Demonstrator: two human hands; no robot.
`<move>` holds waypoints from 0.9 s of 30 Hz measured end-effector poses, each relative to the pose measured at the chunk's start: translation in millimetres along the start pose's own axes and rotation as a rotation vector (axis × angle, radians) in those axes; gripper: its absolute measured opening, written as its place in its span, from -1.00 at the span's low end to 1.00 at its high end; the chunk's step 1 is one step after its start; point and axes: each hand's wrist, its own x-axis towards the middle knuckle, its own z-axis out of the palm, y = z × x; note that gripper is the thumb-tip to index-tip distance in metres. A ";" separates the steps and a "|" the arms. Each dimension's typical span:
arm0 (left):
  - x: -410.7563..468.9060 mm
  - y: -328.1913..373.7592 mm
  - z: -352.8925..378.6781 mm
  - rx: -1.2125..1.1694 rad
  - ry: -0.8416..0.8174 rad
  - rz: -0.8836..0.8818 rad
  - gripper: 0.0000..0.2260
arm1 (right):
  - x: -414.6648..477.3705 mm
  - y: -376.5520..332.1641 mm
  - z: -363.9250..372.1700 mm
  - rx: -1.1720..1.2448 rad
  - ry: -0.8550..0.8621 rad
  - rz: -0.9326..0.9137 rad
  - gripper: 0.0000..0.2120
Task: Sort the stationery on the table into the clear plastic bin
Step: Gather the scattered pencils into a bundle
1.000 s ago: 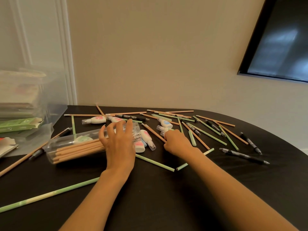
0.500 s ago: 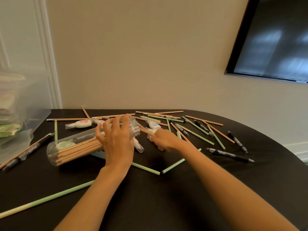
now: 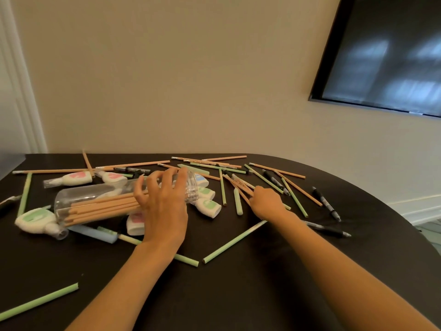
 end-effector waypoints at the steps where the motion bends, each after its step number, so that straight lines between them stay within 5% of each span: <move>1: 0.2 -0.5 0.5 -0.003 0.004 0.000 -0.29 | 3.3 -0.1 1.3 -0.002 -0.018 -0.003 -0.71; 12: 1.0 -1.5 1.0 -0.040 0.049 0.016 -0.29 | 14.2 -5.7 -5.7 -0.081 -0.115 -0.063 -0.77; 19: 0.9 -1.4 -1.7 -0.049 0.075 0.021 -0.30 | 11.2 -6.9 0.3 0.126 0.054 -0.047 -0.76; 23: 2.3 -3.4 -8.3 -0.062 0.089 0.037 -0.31 | 0.3 -17.8 -5.2 0.692 0.091 0.045 -0.79; 27: 1.0 -4.7 -17.5 -0.082 0.083 0.032 -0.30 | -26.6 -27.4 -18.5 1.495 -0.155 0.089 -0.73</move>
